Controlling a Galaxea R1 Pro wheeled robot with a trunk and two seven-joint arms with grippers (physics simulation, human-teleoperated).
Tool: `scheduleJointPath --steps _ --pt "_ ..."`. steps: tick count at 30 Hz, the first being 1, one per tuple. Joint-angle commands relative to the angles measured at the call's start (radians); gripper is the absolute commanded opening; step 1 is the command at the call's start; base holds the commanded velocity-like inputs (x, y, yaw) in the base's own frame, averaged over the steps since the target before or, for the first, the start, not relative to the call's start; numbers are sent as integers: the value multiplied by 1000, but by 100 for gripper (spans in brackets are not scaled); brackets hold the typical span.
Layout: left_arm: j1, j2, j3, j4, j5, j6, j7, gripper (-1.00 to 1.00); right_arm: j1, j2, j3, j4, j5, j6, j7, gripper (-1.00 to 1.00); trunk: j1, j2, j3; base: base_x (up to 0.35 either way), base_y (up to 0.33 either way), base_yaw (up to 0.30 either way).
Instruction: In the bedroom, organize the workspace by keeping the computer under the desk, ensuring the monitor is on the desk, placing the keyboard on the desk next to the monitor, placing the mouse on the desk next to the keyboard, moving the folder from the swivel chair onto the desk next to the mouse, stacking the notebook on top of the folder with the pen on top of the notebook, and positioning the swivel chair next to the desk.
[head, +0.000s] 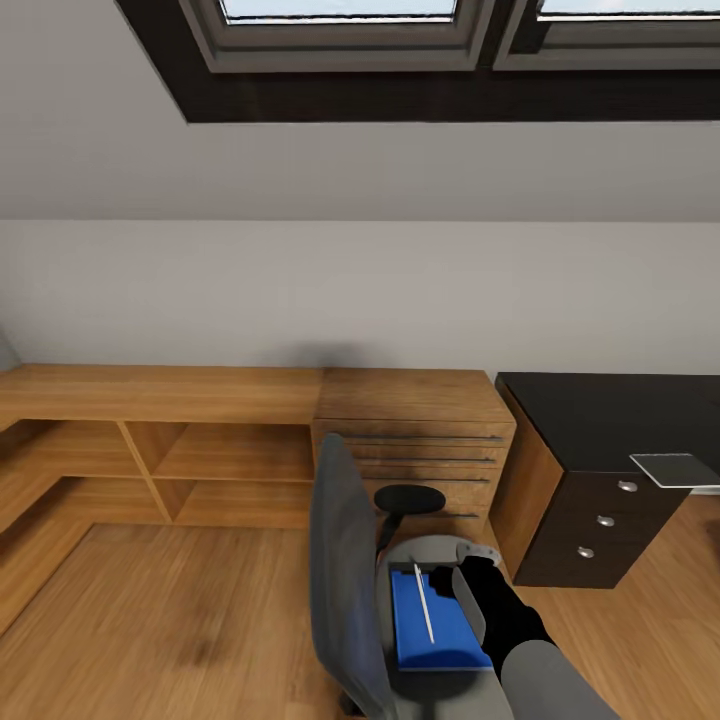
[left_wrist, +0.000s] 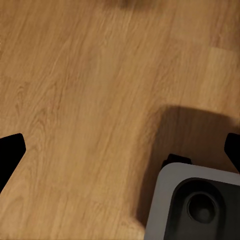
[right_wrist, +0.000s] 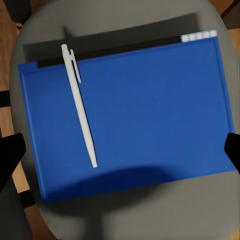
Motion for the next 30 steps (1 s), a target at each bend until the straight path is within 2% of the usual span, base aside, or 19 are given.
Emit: scheduleJointPath --steps 1,17,19,25,30 --pt "0 0 2 -1 8 -1 -8 100 0 2 -3 -1 0 -2 -2 100 0 -1 -1 0 2 0" --pt "0 4 6 -1 20 -2 -6 100 0 -1 2 -4 4 -1 -5 100 0 -1 -1 0 0 0" --pt "0 5 7 -2 33 -2 -5 100 -2 -1 2 -4 5 11 -8 100 8 -15 -7 0 0 0" --pt "0 8 11 -37 114 4 -5 100 -59 1 3 -3 6 89 -11 100 31 -57 -26 0 0 0" --pt "0 10 11 -51 150 9 -5 100 -71 2 4 -3 5 99 -10 100 50 -92 -42 0 0 0"
